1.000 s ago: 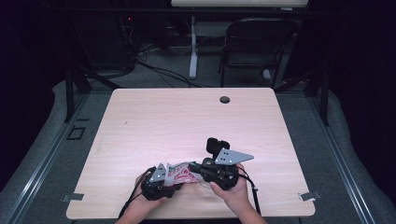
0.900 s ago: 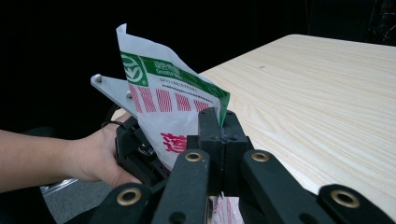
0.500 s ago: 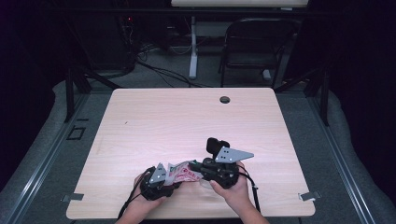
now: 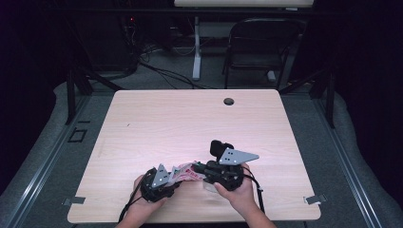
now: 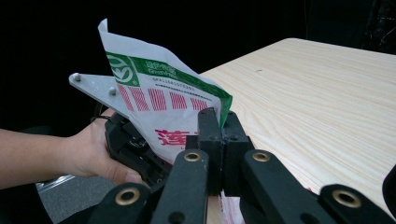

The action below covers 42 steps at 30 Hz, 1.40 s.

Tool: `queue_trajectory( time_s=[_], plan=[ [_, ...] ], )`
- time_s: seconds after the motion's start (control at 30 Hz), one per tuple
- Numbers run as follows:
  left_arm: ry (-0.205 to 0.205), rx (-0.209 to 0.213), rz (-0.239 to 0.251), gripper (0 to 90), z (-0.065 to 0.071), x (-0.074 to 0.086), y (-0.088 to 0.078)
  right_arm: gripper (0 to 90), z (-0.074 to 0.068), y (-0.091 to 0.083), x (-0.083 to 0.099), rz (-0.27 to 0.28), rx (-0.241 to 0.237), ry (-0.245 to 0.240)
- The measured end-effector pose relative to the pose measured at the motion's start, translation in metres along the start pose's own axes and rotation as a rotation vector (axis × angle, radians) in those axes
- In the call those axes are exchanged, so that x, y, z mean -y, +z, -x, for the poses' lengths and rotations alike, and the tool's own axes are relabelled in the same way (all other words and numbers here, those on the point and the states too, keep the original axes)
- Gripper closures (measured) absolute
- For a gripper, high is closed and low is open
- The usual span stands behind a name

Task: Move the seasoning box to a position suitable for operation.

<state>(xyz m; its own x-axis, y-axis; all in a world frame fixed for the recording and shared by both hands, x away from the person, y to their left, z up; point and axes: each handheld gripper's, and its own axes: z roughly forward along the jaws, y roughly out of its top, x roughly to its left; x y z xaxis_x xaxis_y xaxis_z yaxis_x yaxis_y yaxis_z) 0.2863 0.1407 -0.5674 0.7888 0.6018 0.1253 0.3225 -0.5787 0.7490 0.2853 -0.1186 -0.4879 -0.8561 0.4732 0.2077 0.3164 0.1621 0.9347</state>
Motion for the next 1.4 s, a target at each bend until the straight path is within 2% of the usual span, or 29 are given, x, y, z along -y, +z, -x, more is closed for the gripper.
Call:
queue_trajectory(
  time_s=[0.27,0.9,1.4],
  plan=[
    [0.03,-0.043,-0.002,58.9,0.0,-0.004,0.0,89.6,0.002,-0.002,-0.002,-0.005,0.008,-0.008],
    [0.148,-0.159,-0.022,59.3,0.0,-0.024,0.0,89.7,0.01,-0.013,-0.003,-0.003,0.019,-0.014],
    [0.275,-0.232,-0.05,59.4,-0.001,-0.042,0.0,89.7,0.017,-0.025,-0.001,0.012,0.025,0.016]
  ],
)
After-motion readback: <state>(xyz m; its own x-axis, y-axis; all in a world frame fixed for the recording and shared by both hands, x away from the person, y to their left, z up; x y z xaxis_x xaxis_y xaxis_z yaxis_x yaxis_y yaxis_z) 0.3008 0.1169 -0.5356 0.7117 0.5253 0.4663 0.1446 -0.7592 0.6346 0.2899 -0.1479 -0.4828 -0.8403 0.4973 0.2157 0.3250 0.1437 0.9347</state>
